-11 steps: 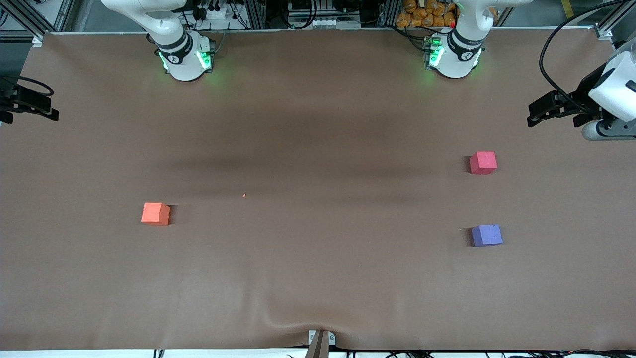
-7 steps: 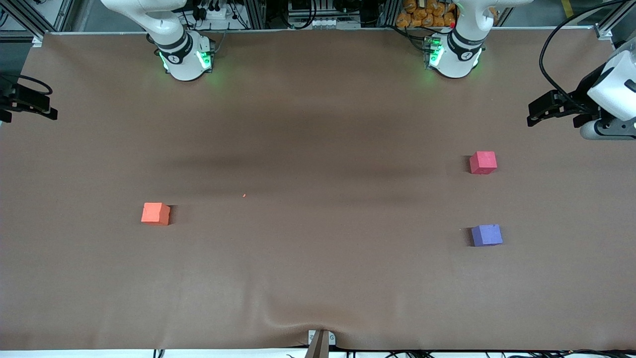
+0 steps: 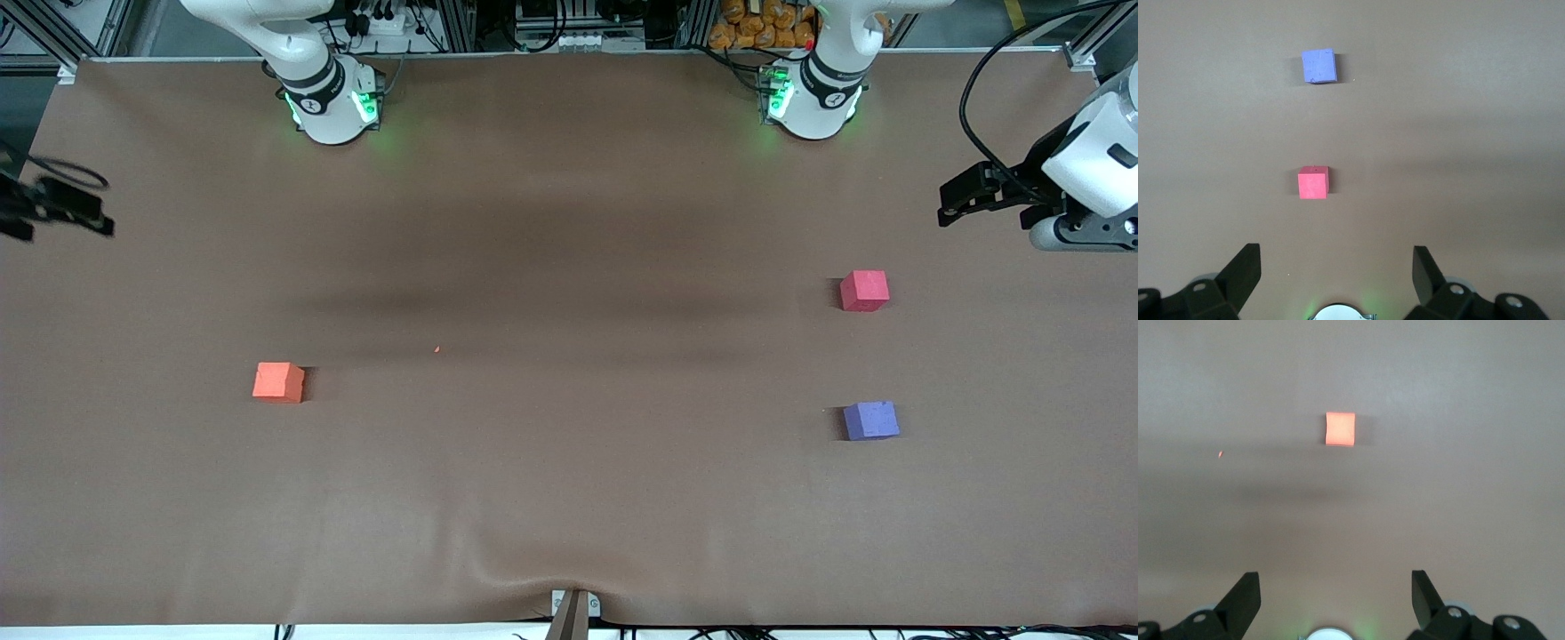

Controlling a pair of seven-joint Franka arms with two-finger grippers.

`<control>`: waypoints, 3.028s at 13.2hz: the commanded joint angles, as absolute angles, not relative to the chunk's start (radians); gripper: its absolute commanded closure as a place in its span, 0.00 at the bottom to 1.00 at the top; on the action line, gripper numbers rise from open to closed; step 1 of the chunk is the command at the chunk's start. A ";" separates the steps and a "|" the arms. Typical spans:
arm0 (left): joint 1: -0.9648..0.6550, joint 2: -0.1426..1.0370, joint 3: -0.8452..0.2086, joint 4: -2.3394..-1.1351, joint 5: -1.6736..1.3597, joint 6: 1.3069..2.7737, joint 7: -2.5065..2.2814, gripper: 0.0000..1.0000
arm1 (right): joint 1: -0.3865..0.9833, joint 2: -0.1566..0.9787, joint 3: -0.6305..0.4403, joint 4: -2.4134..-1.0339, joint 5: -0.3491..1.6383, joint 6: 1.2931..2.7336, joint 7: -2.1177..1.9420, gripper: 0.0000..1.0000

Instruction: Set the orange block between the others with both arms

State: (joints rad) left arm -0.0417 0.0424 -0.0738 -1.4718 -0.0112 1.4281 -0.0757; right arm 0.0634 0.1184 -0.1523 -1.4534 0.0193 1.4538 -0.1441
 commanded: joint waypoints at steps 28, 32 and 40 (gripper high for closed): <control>-0.031 0.092 -0.137 -1.494 0.006 1.509 -0.083 0.00 | 0.110 0.684 -0.163 -1.644 0.144 2.097 -0.135 0.00; -0.044 0.110 -0.137 -1.497 0.008 1.513 -0.084 0.00 | 0.112 0.684 -0.163 -1.657 0.144 2.092 -0.164 0.20; -0.041 0.132 -0.137 -1.493 0.009 1.537 -0.164 0.00 | 0.141 0.651 -0.161 -1.629 0.156 2.100 -0.229 0.70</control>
State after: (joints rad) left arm -0.0425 0.1170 -0.1334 -1.4964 -0.0112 1.5114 -0.1399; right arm 0.1098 0.6847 -0.1530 -1.6284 0.1350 2.1025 -0.2070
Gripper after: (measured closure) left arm 0.000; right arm 0.480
